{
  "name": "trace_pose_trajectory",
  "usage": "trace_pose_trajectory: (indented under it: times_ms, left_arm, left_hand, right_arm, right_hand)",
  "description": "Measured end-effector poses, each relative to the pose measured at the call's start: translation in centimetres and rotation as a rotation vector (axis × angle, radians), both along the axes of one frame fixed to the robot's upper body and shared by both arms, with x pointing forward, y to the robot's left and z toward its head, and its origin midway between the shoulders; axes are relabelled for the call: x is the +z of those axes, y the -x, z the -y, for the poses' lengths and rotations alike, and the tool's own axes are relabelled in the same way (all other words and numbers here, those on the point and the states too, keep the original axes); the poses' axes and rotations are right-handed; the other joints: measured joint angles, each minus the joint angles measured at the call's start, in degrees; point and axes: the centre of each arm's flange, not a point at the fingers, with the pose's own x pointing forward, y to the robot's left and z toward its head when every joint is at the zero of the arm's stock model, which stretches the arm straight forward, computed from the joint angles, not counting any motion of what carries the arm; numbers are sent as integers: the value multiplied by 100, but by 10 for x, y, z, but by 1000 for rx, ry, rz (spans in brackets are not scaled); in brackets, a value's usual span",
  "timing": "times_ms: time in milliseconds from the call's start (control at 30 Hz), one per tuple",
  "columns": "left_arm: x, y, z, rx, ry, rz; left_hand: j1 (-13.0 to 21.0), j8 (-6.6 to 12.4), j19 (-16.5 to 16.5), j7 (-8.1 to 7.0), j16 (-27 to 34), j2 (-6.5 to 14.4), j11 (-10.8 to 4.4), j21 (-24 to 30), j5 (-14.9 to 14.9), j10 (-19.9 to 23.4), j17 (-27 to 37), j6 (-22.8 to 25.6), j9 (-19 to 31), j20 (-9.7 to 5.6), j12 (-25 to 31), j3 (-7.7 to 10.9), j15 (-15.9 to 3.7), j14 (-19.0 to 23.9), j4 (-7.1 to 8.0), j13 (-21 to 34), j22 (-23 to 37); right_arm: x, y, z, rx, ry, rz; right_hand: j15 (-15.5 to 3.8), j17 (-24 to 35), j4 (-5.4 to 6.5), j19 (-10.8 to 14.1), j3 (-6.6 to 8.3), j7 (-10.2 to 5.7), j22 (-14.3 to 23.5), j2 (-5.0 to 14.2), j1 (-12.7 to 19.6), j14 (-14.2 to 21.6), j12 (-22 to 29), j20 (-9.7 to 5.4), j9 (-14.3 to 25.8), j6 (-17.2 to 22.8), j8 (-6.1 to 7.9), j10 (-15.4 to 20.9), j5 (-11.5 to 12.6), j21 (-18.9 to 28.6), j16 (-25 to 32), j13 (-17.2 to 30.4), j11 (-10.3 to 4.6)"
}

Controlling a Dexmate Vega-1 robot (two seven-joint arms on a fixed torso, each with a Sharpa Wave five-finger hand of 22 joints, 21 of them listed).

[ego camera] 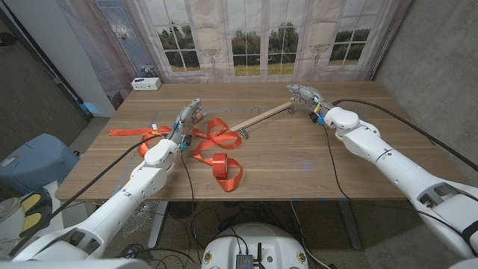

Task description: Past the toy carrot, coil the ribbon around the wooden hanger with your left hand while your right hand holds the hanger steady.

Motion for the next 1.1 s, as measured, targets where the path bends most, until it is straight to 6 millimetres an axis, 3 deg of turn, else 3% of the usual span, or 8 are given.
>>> trace_pose_trajectory:
  times_ms: [333,700,1100]
  left_arm:
    - [-1,1,-1,0,3,-1]
    - [-1,4,-1,0,5,2]
    - [-2,6,1,2,3,-3]
  left_hand:
    - [-32,0,0,-18,0,-32,20,-44,0,20,0,44,16,0,0,24,30,30,-25,-1,-1]
    - [-32,-1,31,-7,0,-32,42,-65,0,42,1,116,28,30,0,24,30,30,-25,-1,-1]
    - [-62,21,31,-15,0,-62,51,-110,0,51,1,190,27,30,0,24,30,30,-24,-1,-2]
  right_arm:
    - [15,-5,-16,-49,132,-2]
    - [24,-8,-31,-99,253,2]
    - [31,-11,-50,-189,428,17]
  right_hand:
    - [-89,0,-46,11,91,-81,-1,89,166,53,0,52,7,81,22,69,43,0,0,28,-117]
    - [-189,-1,-116,95,204,-154,-1,97,416,145,0,-32,27,236,63,161,107,0,22,28,-206]
    - [-321,-2,-92,137,226,-204,-1,121,501,214,0,-31,27,349,85,237,112,0,21,27,-281]
